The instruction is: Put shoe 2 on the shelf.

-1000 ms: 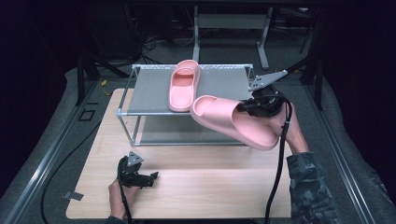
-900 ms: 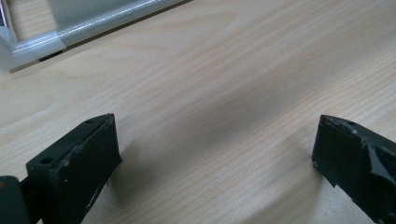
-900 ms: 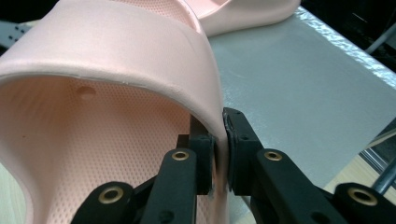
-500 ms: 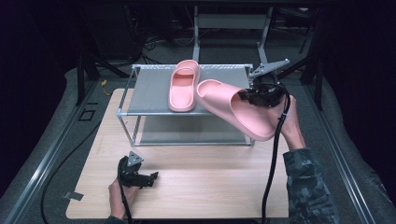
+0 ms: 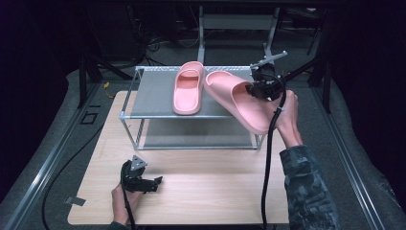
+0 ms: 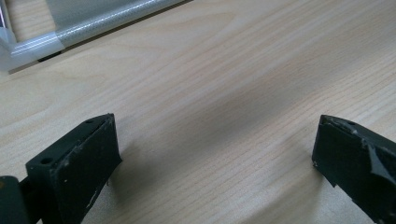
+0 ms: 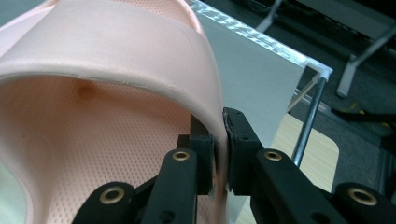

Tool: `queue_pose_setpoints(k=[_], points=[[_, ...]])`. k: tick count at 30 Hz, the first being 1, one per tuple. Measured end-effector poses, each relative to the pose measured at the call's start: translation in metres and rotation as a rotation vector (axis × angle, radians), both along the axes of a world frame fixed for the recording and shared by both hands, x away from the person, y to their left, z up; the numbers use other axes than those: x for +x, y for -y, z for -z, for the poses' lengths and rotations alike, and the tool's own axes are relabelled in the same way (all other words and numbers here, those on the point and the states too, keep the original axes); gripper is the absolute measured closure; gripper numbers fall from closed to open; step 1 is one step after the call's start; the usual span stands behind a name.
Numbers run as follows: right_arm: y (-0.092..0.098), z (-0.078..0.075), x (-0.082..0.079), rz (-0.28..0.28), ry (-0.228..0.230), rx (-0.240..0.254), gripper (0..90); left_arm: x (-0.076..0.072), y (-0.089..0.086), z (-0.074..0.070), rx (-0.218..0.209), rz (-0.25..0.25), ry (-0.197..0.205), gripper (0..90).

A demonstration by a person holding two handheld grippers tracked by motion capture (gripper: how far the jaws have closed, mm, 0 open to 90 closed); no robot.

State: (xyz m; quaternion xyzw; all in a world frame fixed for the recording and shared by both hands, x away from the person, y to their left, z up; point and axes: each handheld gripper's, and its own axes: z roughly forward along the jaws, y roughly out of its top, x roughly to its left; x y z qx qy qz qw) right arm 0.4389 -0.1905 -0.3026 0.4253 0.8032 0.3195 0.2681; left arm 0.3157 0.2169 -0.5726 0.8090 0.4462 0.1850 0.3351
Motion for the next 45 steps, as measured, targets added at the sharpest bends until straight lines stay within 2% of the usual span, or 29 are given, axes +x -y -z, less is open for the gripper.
queue_pose_setpoints(k=[1,2,3,4,6,11,15,16,20,21,25,26,27,28,29,30,32,33,36,37,38,39,40,41,42,43,45], points=[[-0.001,0.001,0.003,0.012,-0.011,0.002,83.4,0.0,0.0,0.0,0.0,0.0,0.0,0.4],[-0.004,0.004,0.01,0.051,-0.014,-0.01,83.5,0.0,0.0,0.0,0.0,0.0,0.0,0.4],[-0.004,0.004,0.01,0.051,-0.014,-0.01,83.5,0.0,0.0,0.0,0.0,0.0,0.0,0.4],[-0.009,0.007,0.017,0.09,-0.023,-0.015,83.5,0.0,0.0,0.0,0.0,0.0,0.0,0.4],[-0.011,0.009,0.019,0.106,-0.023,-0.018,83.5,0.0,0.0,0.0,0.0,0.0,0.0,0.4],[-0.024,0.016,0.035,0.192,-0.043,-0.048,83.5,0.0,0.0,0.0,-0.001,0.0,0.001,0.4],[-0.027,0.021,0.043,0.234,-0.065,-0.042,83.4,0.0,0.0,0.0,0.0,0.0,0.0,0.4],[-0.03,0.025,0.049,0.271,-0.074,-0.041,83.5,0.0,0.0,0.0,-0.003,0.0,-0.001,0.4],[-0.034,0.029,0.057,0.292,-0.095,-0.03,83.3,0.0,0.0,0.0,0.0,0.0,0.0,0.5],[-0.036,0.033,0.061,0.31,-0.115,-0.034,82.7,0.0,0.0,0.0,0.0,0.001,0.001,0.5],[-0.037,0.038,0.064,0.329,-0.118,-0.033,80.3,0.0,0.0,0.0,-0.003,0.0,-0.001,0.5],[-0.035,0.039,0.064,0.314,-0.128,-0.008,77.5,0.0,0.0,0.0,-0.003,0.0,-0.001,0.5],[-0.028,0.036,0.061,0.297,-0.138,0.034,66.5,0.0,0.0,0.0,0.002,0.001,0.0,0.5],[-0.028,0.036,0.061,0.297,-0.138,0.034,66.5,0.0,0.0,0.0,0.002,0.001,0.0,0.5],[-0.025,0.034,0.058,0.293,-0.137,0.052,62.7,0.0,0.0,0.0,0.0,0.001,0.001,0.5],[-0.016,0.028,0.049,0.264,-0.131,0.083,55.4,0.0,0.0,0.0,-0.001,0.0,0.002,0.6],[-0.007,0.023,0.038,0.239,-0.106,0.094,46.1,0.0,0.0,0.0,0.0,0.001,0.001,0.6],[0.0,0.021,0.032,0.195,-0.122,0.121,41.6,0.0,0.0,0.0,-0.001,0.0,0.002,0.6],[0.012,0.021,0.012,0.121,-0.127,0.131,29.4,0.0,0.0,0.0,0.0,-0.001,0.001,0.6],[0.012,0.021,0.012,0.121,-0.127,0.131,29.4,0.0,0.0,0.0,0.0,-0.001,0.001,0.6],[0.016,0.021,0.006,0.1,-0.137,0.132,25.7,0.0,0.0,0.0,-0.002,-0.002,0.002,0.6],[0.024,0.023,-0.007,0.054,-0.144,0.138,20.8,0.0,0.0,0.0,-0.002,-0.002,0.002,0.6],[0.026,0.023,-0.011,0.038,-0.146,0.144,19.4,0.0,0.0,0.0,-0.002,-0.003,0.002,0.6],[0.026,0.023,-0.011,0.038,-0.146,0.144,19.4,0.0,0.0,0.0,-0.002,-0.003,0.002,0.6],[0.028,0.024,-0.016,0.017,-0.146,0.144,18.7,0.0,0.0,0.0,-0.002,-0.003,0.002,0.6],[0.03,0.024,-0.029,-0.033,-0.146,0.143,18.3,0.0,0.0,0.0,-0.002,-0.003,0.002,0.6],[0.03,0.025,-0.035,-0.055,-0.149,0.137,18.6,0.0,0.0,0.0,-0.002,-0.003,0.002,0.6]])
